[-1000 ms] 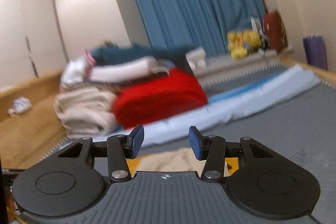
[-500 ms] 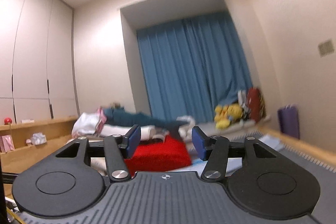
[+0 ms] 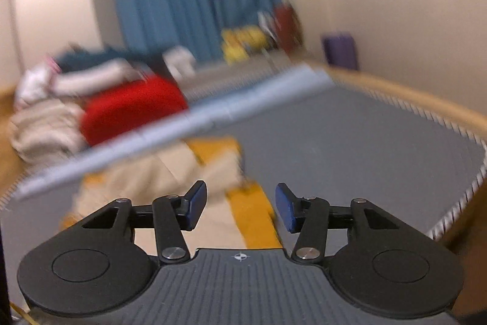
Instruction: Fold large clothes
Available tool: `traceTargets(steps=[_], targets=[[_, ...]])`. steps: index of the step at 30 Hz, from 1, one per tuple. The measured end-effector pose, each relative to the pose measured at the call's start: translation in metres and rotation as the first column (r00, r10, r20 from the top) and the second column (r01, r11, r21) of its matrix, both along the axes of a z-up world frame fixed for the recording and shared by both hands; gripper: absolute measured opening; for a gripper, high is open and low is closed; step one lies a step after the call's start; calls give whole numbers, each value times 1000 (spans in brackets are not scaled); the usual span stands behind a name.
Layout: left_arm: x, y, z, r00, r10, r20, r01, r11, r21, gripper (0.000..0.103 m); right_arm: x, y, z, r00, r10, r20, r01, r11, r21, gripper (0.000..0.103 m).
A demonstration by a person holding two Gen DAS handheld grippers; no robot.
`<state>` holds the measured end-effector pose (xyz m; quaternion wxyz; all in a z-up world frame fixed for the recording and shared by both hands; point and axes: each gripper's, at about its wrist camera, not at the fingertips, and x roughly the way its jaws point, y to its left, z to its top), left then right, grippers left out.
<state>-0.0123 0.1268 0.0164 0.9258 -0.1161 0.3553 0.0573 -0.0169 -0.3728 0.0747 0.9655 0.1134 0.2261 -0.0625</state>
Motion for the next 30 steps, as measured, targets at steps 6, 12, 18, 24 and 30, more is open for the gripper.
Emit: traceTargets(steps=[6, 12, 18, 24, 30], targets=[[32, 30, -35, 983, 102, -154, -102, 995, 11, 29, 49, 2, -64, 975, -12, -223, 5, 1000, -30, 45], [66, 51, -55, 958, 135, -251, -134, 991, 21, 30, 68, 9, -98, 939, -14, -345, 9, 1000, -16, 45], [83, 63, -80, 931, 101, -352, -91, 995, 45, 39, 62, -8, -124, 879, -58, -473, 70, 997, 9, 45], [85, 74, -89, 923, 85, -376, -87, 996, 12, 38, 68, -10, -141, 840, -59, -540, 87, 996, 26, 48], [77, 77, -85, 932, 79, -355, -78, 997, 16, 2, 66, -3, -137, 849, -63, -525, 67, 998, -11, 18]])
